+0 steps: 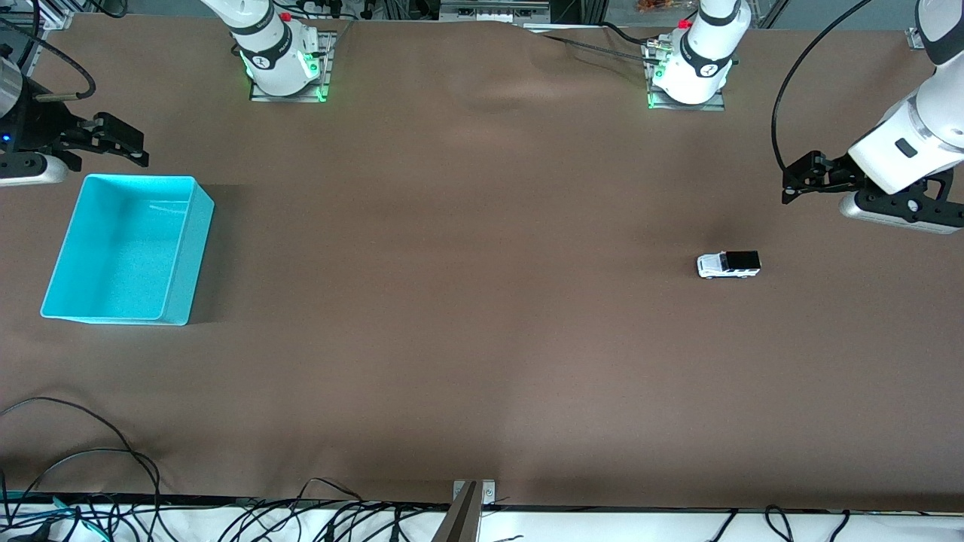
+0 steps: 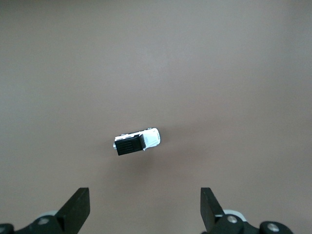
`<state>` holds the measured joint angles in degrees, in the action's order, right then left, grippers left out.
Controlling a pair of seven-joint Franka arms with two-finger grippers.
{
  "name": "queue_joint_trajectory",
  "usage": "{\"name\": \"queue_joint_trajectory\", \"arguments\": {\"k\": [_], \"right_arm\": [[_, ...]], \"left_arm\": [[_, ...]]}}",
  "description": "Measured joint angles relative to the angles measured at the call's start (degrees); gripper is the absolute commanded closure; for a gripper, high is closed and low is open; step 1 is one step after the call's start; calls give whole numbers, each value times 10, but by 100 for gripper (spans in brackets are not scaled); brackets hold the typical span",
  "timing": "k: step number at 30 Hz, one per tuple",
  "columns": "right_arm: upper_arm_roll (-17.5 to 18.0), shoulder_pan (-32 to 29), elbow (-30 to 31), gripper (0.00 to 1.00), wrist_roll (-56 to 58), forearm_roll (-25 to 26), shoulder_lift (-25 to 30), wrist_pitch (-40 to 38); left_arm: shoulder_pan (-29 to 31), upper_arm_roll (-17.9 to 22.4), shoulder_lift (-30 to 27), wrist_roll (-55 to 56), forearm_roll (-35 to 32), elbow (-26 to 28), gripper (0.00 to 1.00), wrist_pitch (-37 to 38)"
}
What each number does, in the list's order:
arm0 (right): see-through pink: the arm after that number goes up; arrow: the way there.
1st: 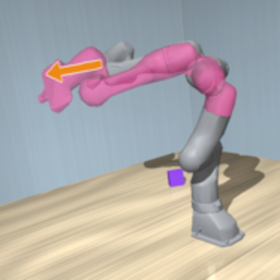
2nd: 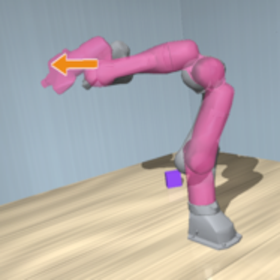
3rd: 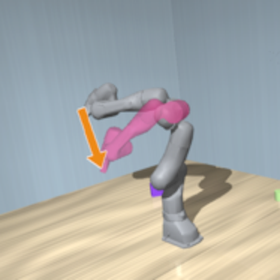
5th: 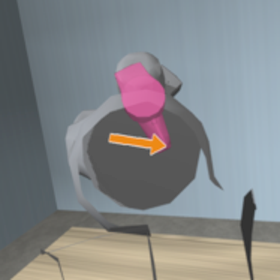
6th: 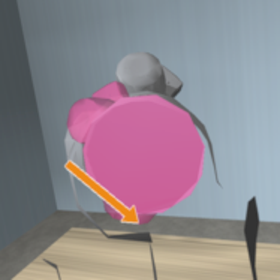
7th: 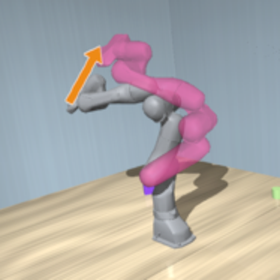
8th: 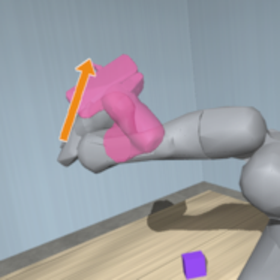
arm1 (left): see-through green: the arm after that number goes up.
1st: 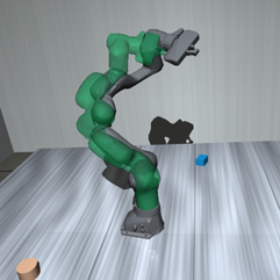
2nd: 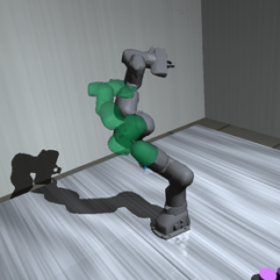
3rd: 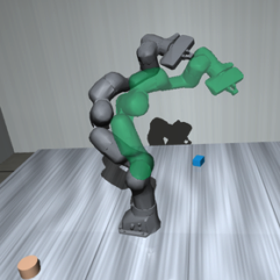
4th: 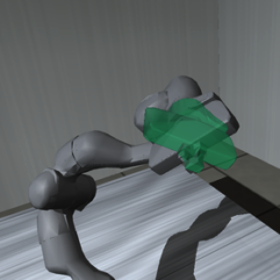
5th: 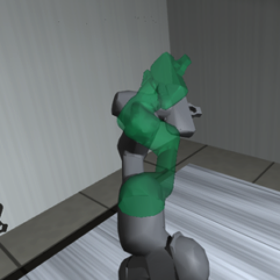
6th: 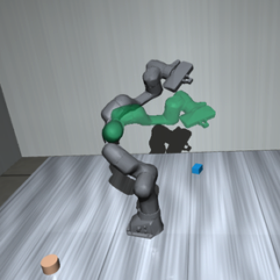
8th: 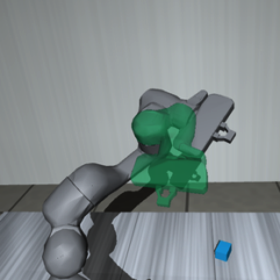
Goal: Wind and store white jeep toy
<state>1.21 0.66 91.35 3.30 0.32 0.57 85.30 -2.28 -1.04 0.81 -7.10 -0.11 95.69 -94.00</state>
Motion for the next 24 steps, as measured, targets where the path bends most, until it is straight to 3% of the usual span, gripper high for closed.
{"name": "queue_joint_trajectory", "arguments": {"k": [24], "right_arm": [[0,0,0,0,0,0,0,0]], "left_arm": [[3,1,0,0,0,0,0,17]]}}
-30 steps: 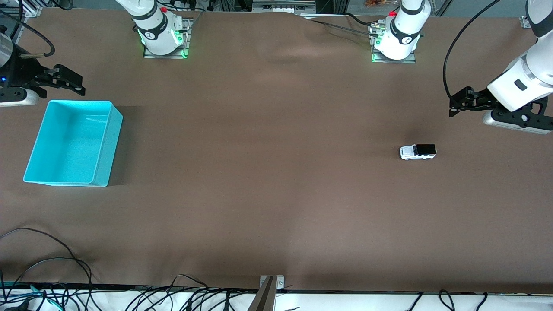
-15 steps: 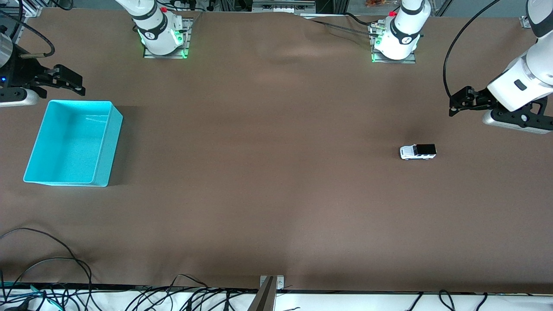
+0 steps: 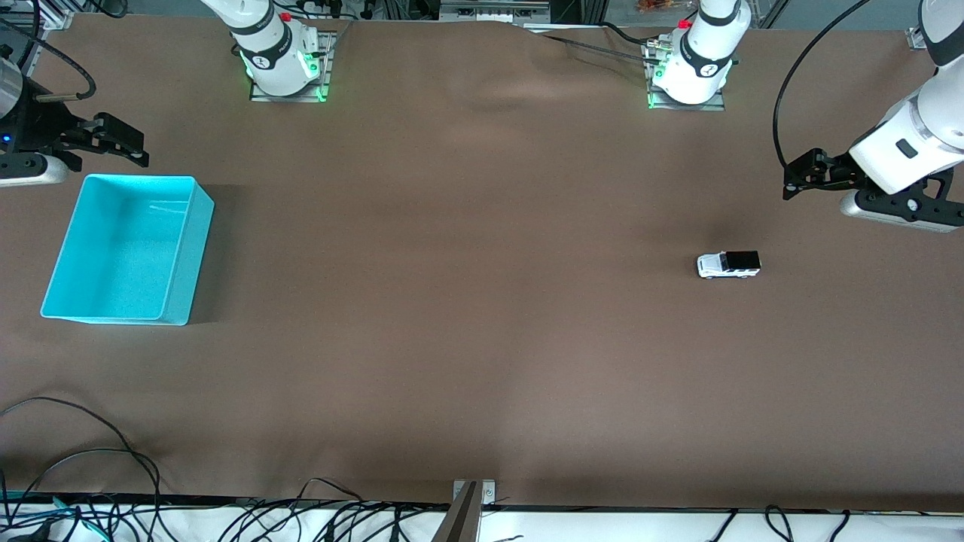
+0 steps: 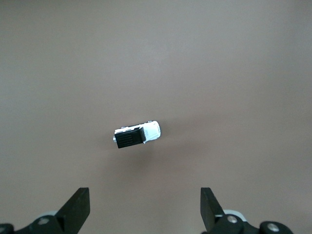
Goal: Wind and store white jeep toy
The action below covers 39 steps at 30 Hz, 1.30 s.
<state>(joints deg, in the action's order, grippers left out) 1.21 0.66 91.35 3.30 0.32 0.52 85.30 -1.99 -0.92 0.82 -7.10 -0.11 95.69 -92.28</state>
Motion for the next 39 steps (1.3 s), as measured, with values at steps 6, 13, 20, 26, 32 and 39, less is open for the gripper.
{"name": "queue_joint_trajectory", "arguments": {"k": [6,13,20,26,32,39], "right_arm": [[0,0,0,0,0,0,0,0],[0,0,0,0,0,0,0,0],[0,0,0,0,0,0,0,0],[0,0,0,0,0,0,0,0],[0,0,0,0,0,0,0,0],[0,0,0,0,0,0,0,0]], "left_arm": [[1,0,0,0,0,0,0,0],[1,-1,0,0,0,0,0,0],[1,-1,2,-17,0,0,0,1],[7,-1,6,-51,0,1,0,3],[23,0,17,-127,0,1,0,4],[47,-1,41,-239,0,4,0,5]]}}
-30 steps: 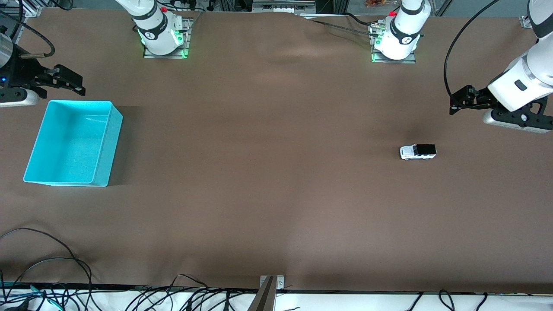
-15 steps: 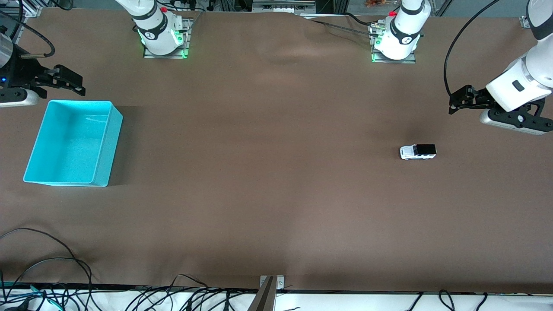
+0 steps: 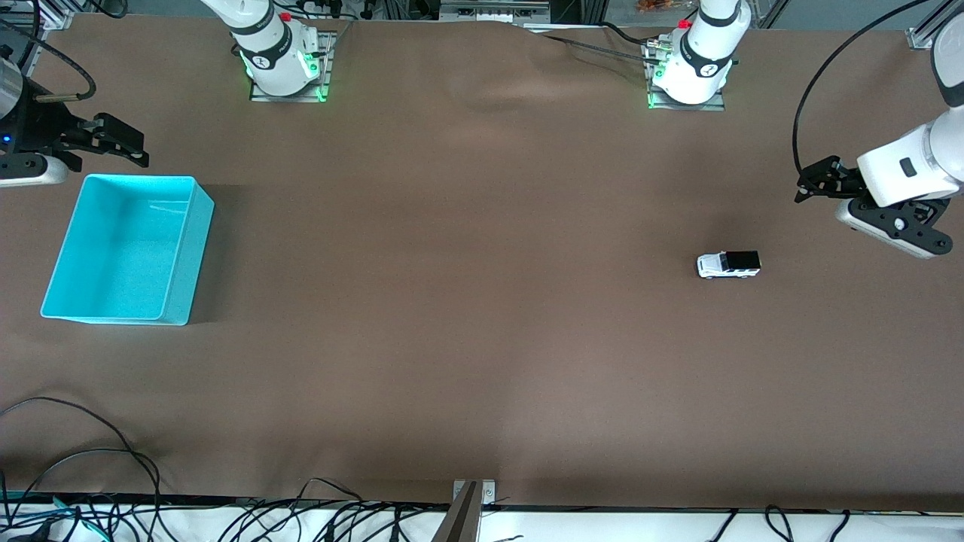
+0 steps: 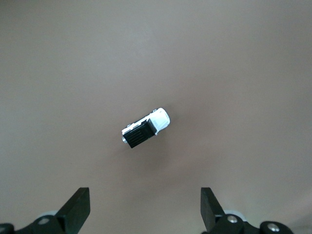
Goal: Wind and store white jeep toy
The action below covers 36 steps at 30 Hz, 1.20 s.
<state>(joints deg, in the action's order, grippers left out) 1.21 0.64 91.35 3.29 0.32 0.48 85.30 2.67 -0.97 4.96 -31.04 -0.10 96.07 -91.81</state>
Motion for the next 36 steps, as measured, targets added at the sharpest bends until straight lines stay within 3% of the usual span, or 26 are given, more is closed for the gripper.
{"name": "queue_joint_trajectory", "arguments": {"k": [13,20,30,36], "right_arm": [[0,0,0,0,0,0,0,0],[0,0,0,0,0,0,0,0],[0,0,0,0,0,0,0,0],[0,0,0,0,0,0,0,0]], "left_arm": [[21,-7,61,-254,0,50,0,2],[24,-20,79,-337,0,87,0,-9],[90,-76,81,-409,0,183,0,-133],[101,-87,81,-439,0,223,0,-197]]}}
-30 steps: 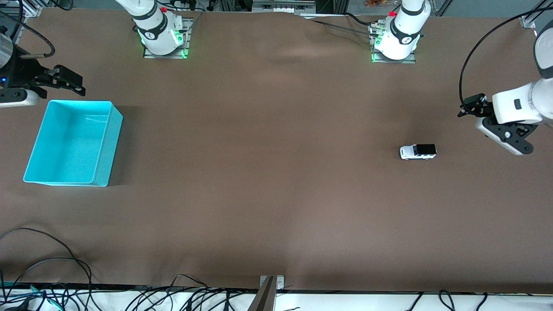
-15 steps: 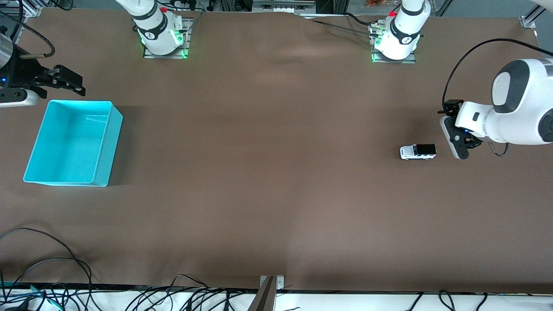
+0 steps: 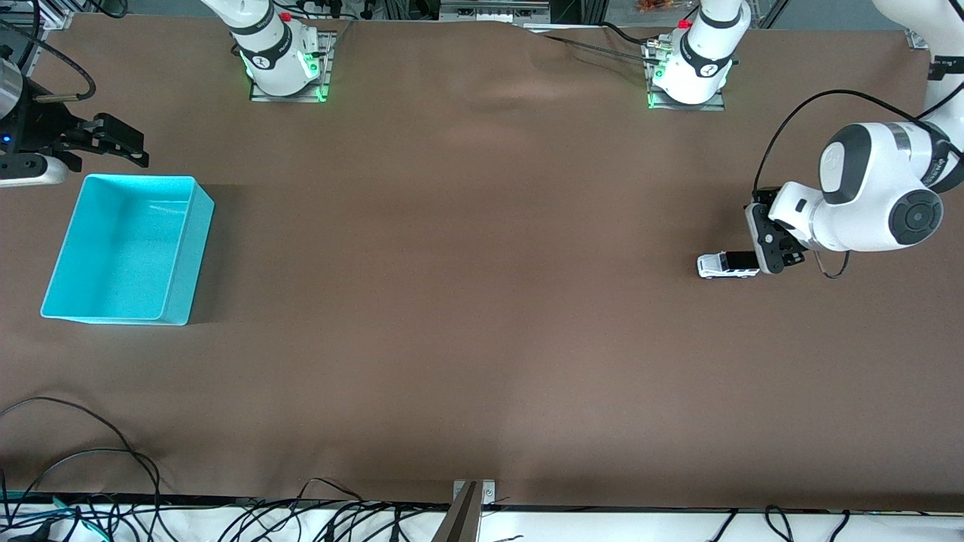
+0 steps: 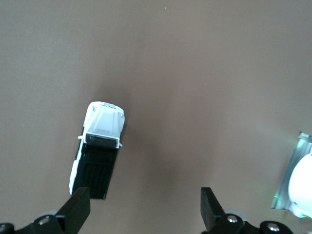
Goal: Wind and store white jeep toy
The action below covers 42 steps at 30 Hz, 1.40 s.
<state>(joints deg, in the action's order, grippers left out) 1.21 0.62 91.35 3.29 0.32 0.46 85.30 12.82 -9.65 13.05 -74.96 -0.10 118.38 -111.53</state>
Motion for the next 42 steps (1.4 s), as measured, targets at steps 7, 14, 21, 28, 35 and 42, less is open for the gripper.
{"name": "queue_joint_trajectory", "arguments": {"k": [7,14,21,28,35,42], "right_arm": [[0,0,0,0,0,0,0,0],[0,0,0,0,0,0,0,0],[0,0,0,0,0,0,0,0],[0,0,0,0,0,0,0,0],[0,0,0,0,0,0,0,0],[0,0,0,0,0,0,0,0]], "left_arm": [[0,-2,2,-47,0,42,0,-83],[4,-2,17,-103,0,65,0,-157],[18,-2,53,-130,0,69,0,-210],[22,-2,69,-134,0,74,0,-244],[22,-2,72,-134,0,82,0,-266],[22,-2,76,-134,0,106,0,-302]]}}
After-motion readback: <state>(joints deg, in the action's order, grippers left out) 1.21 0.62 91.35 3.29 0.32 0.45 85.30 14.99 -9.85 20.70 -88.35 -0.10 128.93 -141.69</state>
